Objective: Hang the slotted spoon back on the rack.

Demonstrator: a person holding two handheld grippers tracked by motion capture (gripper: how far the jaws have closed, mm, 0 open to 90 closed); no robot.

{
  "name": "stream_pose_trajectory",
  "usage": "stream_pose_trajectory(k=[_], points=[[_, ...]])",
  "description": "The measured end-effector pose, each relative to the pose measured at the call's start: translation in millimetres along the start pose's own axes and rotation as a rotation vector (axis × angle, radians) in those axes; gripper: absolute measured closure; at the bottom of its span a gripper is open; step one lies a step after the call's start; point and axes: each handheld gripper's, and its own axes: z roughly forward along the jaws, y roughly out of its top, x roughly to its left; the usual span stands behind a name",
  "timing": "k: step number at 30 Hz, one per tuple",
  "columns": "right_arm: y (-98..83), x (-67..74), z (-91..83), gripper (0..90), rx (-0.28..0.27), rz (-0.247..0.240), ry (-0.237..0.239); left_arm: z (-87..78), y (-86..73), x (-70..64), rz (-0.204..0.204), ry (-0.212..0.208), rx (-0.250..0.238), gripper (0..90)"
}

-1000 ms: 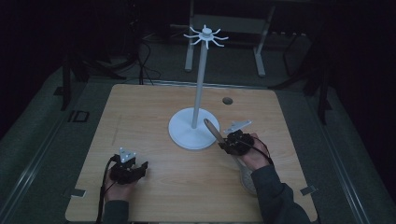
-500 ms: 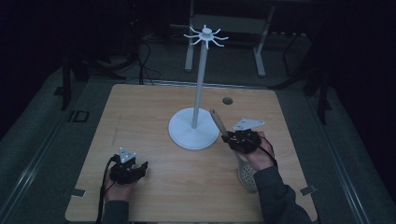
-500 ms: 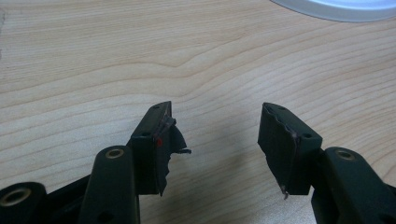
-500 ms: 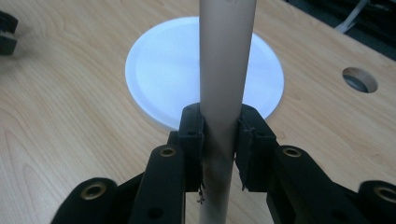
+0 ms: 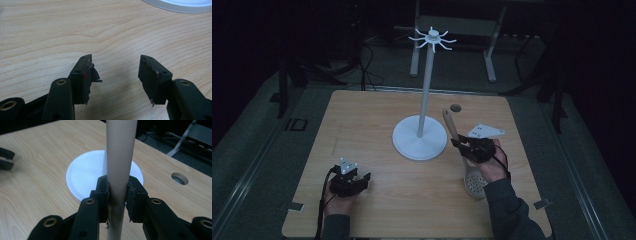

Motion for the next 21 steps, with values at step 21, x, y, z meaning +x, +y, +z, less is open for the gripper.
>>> stream_pose_trajectory(k=[21], points=[[17.0, 4.0, -7.8, 73.8, -0.101, 0.007, -0.017, -0.7, 0.3, 0.3, -0.005, 0.003, -0.008, 45.4]])
